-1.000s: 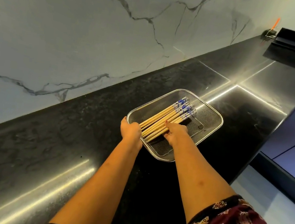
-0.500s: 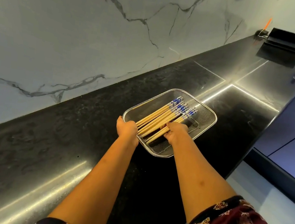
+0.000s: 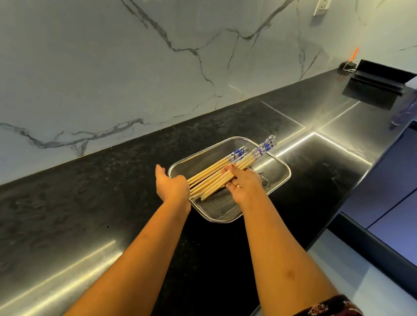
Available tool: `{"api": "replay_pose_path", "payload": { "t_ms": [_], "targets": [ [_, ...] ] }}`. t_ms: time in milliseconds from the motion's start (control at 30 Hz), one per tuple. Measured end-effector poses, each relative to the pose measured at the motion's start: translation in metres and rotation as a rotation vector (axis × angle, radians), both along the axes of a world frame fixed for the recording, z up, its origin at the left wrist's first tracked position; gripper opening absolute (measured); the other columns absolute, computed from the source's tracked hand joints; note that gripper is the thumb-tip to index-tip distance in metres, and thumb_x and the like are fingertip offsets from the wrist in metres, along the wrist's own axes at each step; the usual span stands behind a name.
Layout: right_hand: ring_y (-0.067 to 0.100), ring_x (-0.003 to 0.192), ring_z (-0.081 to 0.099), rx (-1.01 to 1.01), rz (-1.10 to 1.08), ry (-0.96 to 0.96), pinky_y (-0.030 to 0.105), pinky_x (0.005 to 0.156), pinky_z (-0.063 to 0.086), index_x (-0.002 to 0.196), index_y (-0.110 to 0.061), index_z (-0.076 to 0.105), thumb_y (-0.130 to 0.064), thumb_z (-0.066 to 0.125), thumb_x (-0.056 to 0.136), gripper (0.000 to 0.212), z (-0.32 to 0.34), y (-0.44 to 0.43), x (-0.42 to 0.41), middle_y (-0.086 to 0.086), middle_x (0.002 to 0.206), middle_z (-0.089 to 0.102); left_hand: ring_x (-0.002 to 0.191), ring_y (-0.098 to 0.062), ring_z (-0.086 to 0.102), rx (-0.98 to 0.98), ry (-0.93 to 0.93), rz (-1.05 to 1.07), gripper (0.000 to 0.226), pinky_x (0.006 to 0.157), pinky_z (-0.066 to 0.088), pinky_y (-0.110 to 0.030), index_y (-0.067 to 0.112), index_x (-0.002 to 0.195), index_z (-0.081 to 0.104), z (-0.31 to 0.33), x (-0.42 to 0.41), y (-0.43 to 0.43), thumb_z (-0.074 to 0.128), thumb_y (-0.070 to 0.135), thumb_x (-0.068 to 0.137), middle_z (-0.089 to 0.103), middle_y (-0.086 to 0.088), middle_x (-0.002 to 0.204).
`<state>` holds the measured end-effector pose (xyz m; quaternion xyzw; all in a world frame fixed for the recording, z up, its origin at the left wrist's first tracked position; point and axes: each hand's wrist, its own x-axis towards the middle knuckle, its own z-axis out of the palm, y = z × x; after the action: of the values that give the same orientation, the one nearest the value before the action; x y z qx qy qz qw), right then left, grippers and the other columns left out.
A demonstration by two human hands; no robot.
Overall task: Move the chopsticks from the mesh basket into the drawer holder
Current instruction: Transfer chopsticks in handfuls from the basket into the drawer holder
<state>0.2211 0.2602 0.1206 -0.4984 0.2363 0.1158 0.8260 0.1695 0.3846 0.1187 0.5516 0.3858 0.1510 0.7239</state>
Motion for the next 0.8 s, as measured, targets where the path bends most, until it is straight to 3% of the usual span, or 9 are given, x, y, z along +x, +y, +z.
{"api": "replay_pose_path", "payload": {
  "t_ms": [133, 200, 267, 367, 467, 533, 600, 700, 800],
  "targets": [
    [0.018, 0.075, 0.068, 0.076, 0.033, -0.092, 0.038, 0.080, 0.056, 0.086, -0.006, 0.060, 0.000, 0.061, 0.088, 0.005, 0.008, 0.002, -0.010, 0.011, 0.082, 0.068, 0.134, -0.019, 0.037, 0.082, -0.131, 0.013, 0.062, 0.102, 0.037, -0.028, 0.017, 0.144, 0.030, 0.016, -0.010, -0.001, 0.044, -0.009, 0.089, 0.038, -0.001, 0.147],
    [0.018, 0.077, 0.068, 0.143, 0.010, -0.136, 0.034, 0.075, 0.055, 0.088, -0.005, 0.061, -0.001, 0.061, 0.088, 0.004, 0.013, 0.003, -0.015, 0.011, 0.085, 0.068, 0.130, -0.017, 0.043, 0.071, -0.196, 0.004, 0.053, 0.104, 0.037, -0.030, 0.014, 0.139, 0.038, 0.024, -0.013, -0.003, 0.049, -0.003, 0.091, 0.047, -0.004, 0.141],
    [0.019, 0.080, 0.069, 0.192, -0.006, -0.174, 0.032, 0.070, 0.056, 0.089, -0.006, 0.062, -0.002, 0.060, 0.089, 0.004, 0.020, 0.004, -0.020, 0.011, 0.088, 0.069, 0.120, -0.018, 0.053, 0.029, -0.251, -0.055, 0.041, 0.102, 0.043, -0.031, 0.011, 0.130, 0.050, 0.030, -0.019, -0.007, 0.055, 0.008, 0.090, 0.057, -0.006, 0.129],
    [0.019, 0.082, 0.069, 0.216, -0.021, -0.217, 0.036, 0.079, 0.056, 0.093, -0.007, 0.061, -0.003, 0.059, 0.090, 0.006, 0.028, 0.005, -0.029, 0.010, 0.090, 0.070, 0.105, -0.018, 0.062, -0.019, -0.305, -0.207, 0.032, 0.088, 0.050, -0.030, 0.008, 0.115, 0.062, 0.029, -0.030, -0.017, 0.060, 0.024, 0.088, 0.067, -0.007, 0.111],
    [0.021, 0.086, 0.069, 0.269, -0.045, -0.246, 0.033, 0.070, 0.058, 0.100, -0.008, 0.059, -0.003, 0.057, 0.091, 0.010, 0.035, 0.004, -0.040, 0.010, 0.093, 0.069, 0.095, -0.015, 0.064, -0.268, -0.366, -0.268, 0.036, 0.083, 0.051, -0.025, 0.006, 0.115, 0.061, 0.024, -0.039, -0.029, 0.063, 0.025, 0.085, 0.068, -0.003, 0.099],
    [0.021, 0.087, 0.069, 0.288, -0.050, -0.260, 0.030, 0.061, 0.059, 0.099, -0.009, 0.058, -0.003, 0.055, 0.092, 0.010, 0.038, 0.004, -0.050, 0.010, 0.094, 0.069, 0.102, -0.019, 0.063, -0.459, -0.401, -0.235, 0.043, 0.092, 0.049, -0.029, 0.005, 0.123, 0.055, 0.023, -0.044, -0.037, 0.064, 0.021, 0.084, 0.065, -0.007, 0.103],
    [0.021, 0.087, 0.068, 0.296, -0.052, -0.258, 0.030, 0.058, 0.059, 0.097, -0.011, 0.057, -0.004, 0.053, 0.094, 0.009, 0.039, 0.006, -0.059, 0.010, 0.094, 0.068, 0.109, -0.023, 0.061, -0.575, -0.411, -0.201, 0.049, 0.091, 0.050, -0.029, 0.007, 0.128, 0.051, 0.023, -0.050, -0.046, 0.065, 0.021, 0.084, 0.065, -0.007, 0.105],
    [0.019, 0.083, 0.069, 0.247, -0.014, -0.197, 0.030, 0.062, 0.058, 0.095, -0.009, 0.060, -0.006, 0.053, 0.094, 0.008, 0.038, 0.011, -0.075, 0.009, 0.094, 0.069, 0.098, -0.018, 0.066, -0.639, -0.448, -0.268, 0.044, 0.086, 0.052, -0.030, 0.010, 0.129, 0.051, 0.023, -0.060, -0.055, 0.058, 0.026, 0.088, 0.068, -0.007, 0.108],
    [0.018, 0.077, 0.070, 0.254, 0.017, -0.151, 0.029, 0.061, 0.059, 0.095, -0.006, 0.063, -0.005, 0.053, 0.094, 0.009, 0.037, 0.018, -0.087, 0.009, 0.089, 0.070, 0.101, -0.017, 0.065, -0.631, -0.437, -0.271, 0.032, 0.088, 0.052, -0.034, 0.017, 0.121, 0.060, 0.027, -0.063, -0.054, 0.051, 0.029, 0.093, 0.068, -0.006, 0.113]
  ]
}}
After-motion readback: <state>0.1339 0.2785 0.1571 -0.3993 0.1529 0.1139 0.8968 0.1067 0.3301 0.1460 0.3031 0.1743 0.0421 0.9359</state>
